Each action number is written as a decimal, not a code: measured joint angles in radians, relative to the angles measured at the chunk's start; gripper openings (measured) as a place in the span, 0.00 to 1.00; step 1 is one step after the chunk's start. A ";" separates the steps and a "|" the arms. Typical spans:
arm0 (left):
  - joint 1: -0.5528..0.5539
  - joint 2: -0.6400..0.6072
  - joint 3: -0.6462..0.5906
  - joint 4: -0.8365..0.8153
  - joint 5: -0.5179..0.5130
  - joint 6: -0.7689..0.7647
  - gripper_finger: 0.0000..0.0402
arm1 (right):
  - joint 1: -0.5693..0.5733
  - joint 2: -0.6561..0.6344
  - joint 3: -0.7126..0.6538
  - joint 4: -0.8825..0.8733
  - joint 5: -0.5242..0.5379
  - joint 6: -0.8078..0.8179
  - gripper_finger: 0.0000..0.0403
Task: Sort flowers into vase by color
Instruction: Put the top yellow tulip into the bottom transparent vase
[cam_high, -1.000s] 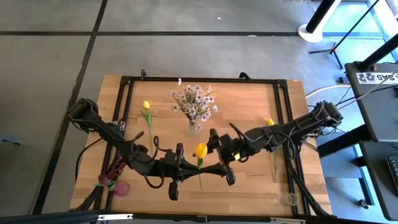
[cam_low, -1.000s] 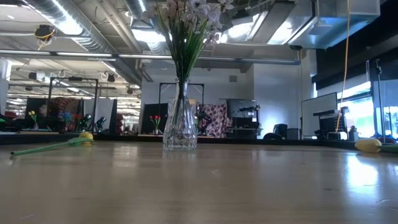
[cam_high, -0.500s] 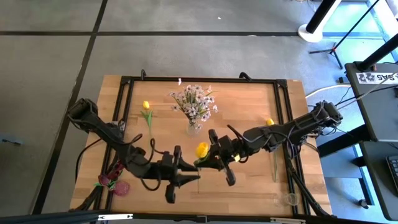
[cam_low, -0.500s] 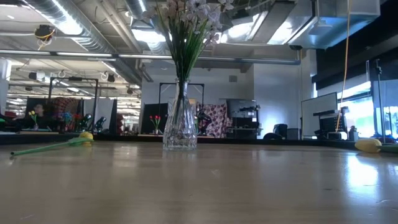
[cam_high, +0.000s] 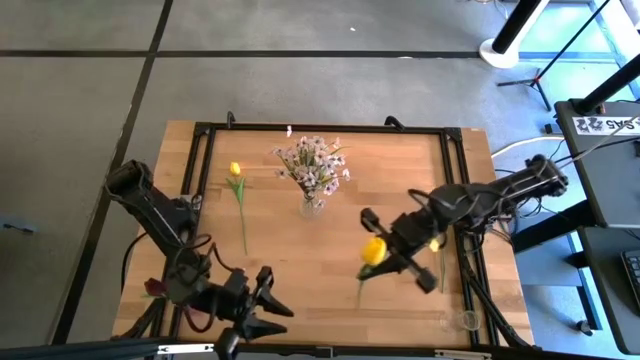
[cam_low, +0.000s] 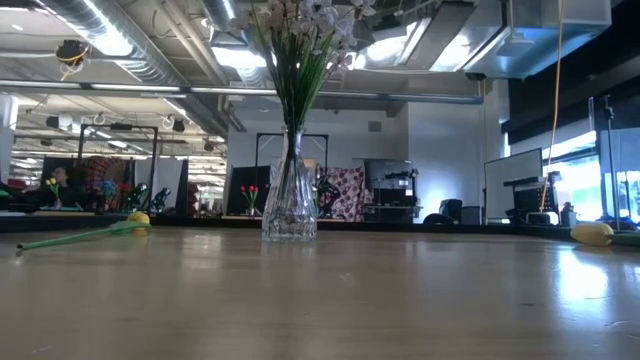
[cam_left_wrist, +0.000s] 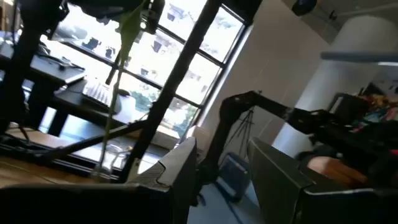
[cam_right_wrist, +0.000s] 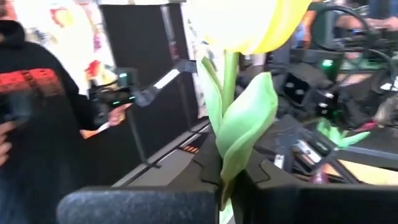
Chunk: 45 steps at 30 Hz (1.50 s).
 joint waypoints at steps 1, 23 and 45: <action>0.000 0.000 0.000 0.003 0.004 -0.010 0.35 | 0.000 -0.018 0.000 -0.019 -0.021 -0.004 0.02; 0.137 0.002 0.000 -0.017 0.053 -0.026 0.36 | 0.550 -0.313 0.000 -0.229 -0.062 -0.102 0.01; 0.139 0.002 0.000 -0.054 0.044 -0.079 0.36 | 0.793 -0.516 -0.355 -0.324 0.287 -0.072 0.01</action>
